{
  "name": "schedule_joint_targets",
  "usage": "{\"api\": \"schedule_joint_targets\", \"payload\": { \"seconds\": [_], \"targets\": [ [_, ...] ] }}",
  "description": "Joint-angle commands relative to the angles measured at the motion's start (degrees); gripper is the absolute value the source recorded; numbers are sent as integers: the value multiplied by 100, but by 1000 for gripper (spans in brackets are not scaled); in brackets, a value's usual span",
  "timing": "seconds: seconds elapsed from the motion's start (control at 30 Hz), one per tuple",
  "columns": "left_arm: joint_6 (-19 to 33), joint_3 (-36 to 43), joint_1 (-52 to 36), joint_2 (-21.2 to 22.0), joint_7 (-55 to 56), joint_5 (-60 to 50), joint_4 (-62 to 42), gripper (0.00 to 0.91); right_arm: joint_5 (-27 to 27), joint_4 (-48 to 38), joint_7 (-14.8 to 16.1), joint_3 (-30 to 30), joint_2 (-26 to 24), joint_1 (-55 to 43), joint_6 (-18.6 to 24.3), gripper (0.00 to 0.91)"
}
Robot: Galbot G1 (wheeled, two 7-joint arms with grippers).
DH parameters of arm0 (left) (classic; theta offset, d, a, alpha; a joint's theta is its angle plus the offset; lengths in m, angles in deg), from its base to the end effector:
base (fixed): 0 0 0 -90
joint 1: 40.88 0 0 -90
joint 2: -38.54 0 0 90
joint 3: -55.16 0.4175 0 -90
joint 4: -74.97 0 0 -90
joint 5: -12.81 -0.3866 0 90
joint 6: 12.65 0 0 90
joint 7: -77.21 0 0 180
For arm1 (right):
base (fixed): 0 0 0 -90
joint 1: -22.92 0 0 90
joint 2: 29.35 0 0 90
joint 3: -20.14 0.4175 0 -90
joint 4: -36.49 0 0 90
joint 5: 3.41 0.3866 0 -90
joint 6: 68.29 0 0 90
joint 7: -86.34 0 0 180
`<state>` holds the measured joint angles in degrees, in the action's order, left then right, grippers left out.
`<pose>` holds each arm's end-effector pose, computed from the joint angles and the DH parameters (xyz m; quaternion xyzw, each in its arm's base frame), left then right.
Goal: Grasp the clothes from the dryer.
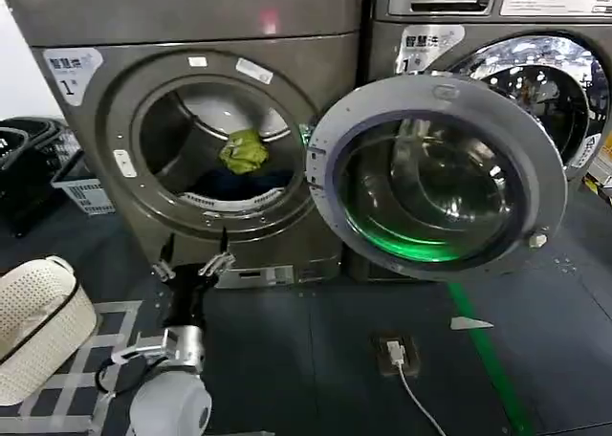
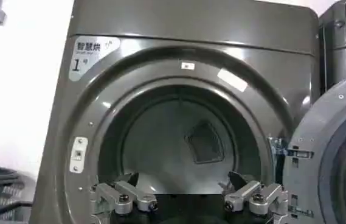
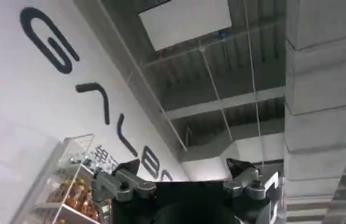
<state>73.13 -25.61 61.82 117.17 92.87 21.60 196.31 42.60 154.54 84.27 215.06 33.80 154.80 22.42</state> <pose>0.2690 -0.0093 -0.2888 -0.0125 0.9941 -0.0238 0.1053 -0.1064 -0.4006 0.0129 0.4759 0.7696 -0.2719 0.3277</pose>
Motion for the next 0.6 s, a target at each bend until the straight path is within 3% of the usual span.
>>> {"api": "schedule_joint_targets", "payload": {
  "seconds": [0.03, 0.6],
  "targets": [
    [-4, -10, -1, 0, -4, -16, -2, 907, 0, -1, 9, 1, 5, -1, 20, 907],
    [-37, -13, 16, 12, -17, -39, -3, 907, 7, -22, 20, 40, 13, 13, 29, 907]
  ]
}}
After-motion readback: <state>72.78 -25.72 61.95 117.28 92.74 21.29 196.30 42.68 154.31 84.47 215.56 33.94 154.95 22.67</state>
